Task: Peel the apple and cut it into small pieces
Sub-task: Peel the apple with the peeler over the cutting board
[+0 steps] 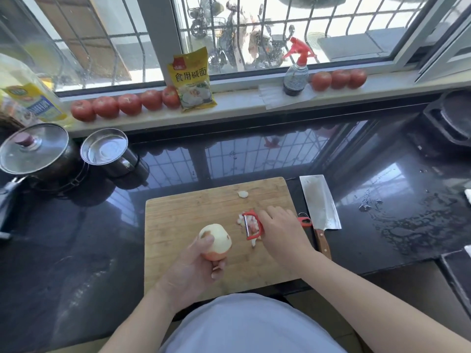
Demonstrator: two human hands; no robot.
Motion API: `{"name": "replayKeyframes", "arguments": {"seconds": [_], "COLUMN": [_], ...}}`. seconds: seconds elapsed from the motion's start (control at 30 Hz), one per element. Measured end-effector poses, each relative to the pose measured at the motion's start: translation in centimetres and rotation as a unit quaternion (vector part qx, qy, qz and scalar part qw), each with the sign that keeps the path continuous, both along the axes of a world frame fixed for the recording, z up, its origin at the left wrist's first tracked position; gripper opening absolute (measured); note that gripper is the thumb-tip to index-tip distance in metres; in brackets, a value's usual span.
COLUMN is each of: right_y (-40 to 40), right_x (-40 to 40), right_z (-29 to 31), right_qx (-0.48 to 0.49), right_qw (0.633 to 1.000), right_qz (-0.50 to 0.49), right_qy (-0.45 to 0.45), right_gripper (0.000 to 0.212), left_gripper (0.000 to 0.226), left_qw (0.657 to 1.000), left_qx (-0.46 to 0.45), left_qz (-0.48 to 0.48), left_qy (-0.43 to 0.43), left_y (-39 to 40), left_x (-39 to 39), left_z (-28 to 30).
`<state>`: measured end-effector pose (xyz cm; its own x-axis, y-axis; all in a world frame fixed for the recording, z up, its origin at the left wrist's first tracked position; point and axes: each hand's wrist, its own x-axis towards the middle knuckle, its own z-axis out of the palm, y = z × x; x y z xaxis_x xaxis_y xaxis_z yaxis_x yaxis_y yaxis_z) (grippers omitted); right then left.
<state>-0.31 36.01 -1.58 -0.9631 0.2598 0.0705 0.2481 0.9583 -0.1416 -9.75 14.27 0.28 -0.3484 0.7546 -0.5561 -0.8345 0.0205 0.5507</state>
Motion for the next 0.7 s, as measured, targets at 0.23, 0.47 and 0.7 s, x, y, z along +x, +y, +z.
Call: {"name": "replayKeyframes", "arguments": {"seconds": [0.23, 0.47, 0.7], "right_y": [-3.2, 0.2, 0.1], "right_x": [-0.6, 0.4, 0.6], "right_z": [2.8, -0.9, 0.0], "right_qx": [0.024, 0.061, 0.059], "right_qw": [0.989, 0.986, 0.977], "right_qz": [0.098, -0.066, -0.068], "right_qy": [0.107, -0.137, -0.192], "right_gripper": [0.019, 0.026, 0.023], "left_gripper": [0.062, 0.067, 0.062], "left_qw": [0.997, 0.999, 0.996], "left_qx": [-0.035, -0.021, 0.028], "left_qz": [-0.006, 0.040, 0.060], "left_qy": [0.068, 0.019, -0.058], "left_y": [0.8, 0.6, 0.0], "left_x": [-0.1, 0.4, -0.1], "left_z": [0.4, 0.7, 0.3]}}
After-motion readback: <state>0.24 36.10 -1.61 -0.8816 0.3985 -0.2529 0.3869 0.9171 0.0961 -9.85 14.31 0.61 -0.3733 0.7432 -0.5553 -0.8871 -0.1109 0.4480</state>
